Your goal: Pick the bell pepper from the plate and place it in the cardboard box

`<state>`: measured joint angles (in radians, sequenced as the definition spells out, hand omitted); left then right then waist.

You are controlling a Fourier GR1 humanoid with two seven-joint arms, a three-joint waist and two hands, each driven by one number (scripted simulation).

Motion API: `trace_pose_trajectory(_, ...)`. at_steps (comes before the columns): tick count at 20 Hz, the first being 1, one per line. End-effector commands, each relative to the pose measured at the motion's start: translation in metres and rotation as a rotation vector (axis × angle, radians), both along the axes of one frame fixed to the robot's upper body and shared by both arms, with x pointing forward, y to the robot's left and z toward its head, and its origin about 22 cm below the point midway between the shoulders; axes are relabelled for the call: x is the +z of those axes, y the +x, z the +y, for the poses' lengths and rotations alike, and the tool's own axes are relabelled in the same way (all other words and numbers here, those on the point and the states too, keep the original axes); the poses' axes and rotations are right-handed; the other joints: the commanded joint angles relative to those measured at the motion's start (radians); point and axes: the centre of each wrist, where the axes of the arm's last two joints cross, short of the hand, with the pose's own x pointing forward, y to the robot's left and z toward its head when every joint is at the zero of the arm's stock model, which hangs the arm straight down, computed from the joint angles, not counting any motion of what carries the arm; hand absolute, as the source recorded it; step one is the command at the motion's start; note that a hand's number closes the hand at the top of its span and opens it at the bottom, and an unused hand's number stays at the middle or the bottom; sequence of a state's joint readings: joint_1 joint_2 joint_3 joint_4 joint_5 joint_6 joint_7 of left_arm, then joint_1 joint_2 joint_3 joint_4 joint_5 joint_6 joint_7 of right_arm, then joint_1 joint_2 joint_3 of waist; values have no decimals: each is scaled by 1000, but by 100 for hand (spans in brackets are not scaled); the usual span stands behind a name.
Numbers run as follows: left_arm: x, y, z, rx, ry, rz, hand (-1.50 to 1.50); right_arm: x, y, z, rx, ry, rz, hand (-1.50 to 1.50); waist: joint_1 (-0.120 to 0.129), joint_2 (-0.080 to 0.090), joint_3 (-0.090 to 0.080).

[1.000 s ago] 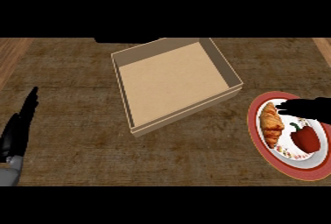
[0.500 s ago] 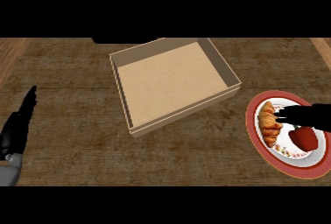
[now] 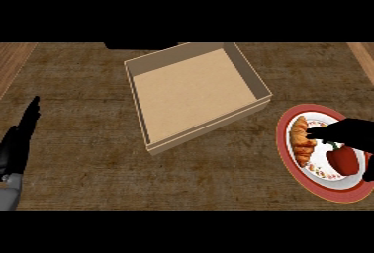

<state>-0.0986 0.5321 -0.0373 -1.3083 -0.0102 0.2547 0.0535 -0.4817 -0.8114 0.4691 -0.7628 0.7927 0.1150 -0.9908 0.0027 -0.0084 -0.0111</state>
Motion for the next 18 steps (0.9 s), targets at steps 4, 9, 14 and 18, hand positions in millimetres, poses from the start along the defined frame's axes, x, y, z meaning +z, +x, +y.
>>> trace_pose_trajectory(4,0,-1,-2,0,2,9,0,-24,-3,1,13,80,-145,150,5,10,12)
trace_pose_trajectory(9,-6,-5,-6,20,2,16,0,-9,15,25,-318,137,-232,150,-21,-1,9)
trace_pose_trajectory(14,-2,-12,17,88,21,30,0,-38,-1,16,-875,126,-255,150,-79,-29,3)
trace_pose_trajectory(18,-7,-15,18,102,7,32,0,-23,16,52,-1015,119,-435,150,-80,-30,0)
